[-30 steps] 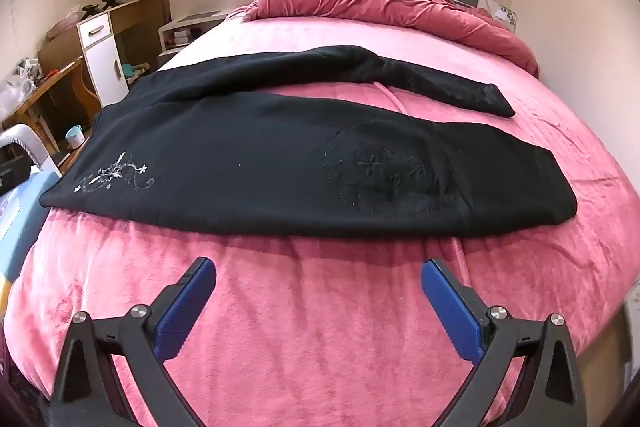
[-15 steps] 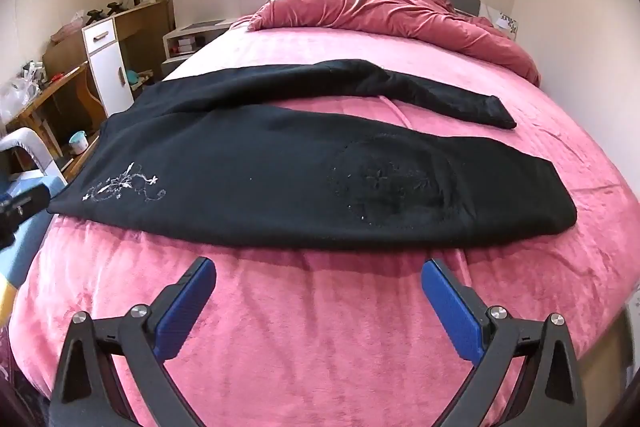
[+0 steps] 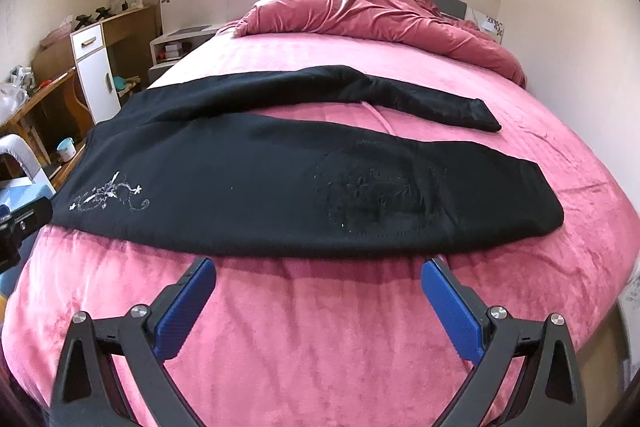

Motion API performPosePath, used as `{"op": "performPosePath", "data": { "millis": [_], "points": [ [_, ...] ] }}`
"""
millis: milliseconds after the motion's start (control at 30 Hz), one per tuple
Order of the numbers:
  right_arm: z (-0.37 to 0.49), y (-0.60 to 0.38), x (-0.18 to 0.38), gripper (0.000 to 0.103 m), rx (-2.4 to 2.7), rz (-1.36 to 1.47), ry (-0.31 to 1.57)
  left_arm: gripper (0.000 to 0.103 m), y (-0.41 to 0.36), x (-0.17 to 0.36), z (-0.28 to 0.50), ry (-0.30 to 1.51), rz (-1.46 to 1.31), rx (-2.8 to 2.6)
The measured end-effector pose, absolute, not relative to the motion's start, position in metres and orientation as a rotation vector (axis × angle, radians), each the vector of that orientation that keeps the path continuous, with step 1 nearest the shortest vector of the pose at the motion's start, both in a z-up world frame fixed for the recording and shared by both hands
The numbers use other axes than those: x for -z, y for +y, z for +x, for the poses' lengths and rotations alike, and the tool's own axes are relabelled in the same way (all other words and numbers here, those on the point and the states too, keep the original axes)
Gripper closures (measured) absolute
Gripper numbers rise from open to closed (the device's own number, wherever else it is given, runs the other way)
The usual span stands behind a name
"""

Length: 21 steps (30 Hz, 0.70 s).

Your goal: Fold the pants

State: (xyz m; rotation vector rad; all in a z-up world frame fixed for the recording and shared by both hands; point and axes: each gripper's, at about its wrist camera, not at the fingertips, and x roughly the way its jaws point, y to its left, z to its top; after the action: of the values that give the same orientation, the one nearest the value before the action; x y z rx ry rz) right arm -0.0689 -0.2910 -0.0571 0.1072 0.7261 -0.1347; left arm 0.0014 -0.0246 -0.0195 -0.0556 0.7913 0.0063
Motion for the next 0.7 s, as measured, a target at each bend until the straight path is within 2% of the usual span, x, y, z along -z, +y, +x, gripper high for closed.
{"op": "performPosePath", "data": {
  "millis": [700],
  "points": [
    [-0.0697,-0.2902,0.0569,0.000,0.129,0.114,0.720,0.012,-0.0242,0.0225,0.0001,0.804,-0.092,0.045]
  ]
}}
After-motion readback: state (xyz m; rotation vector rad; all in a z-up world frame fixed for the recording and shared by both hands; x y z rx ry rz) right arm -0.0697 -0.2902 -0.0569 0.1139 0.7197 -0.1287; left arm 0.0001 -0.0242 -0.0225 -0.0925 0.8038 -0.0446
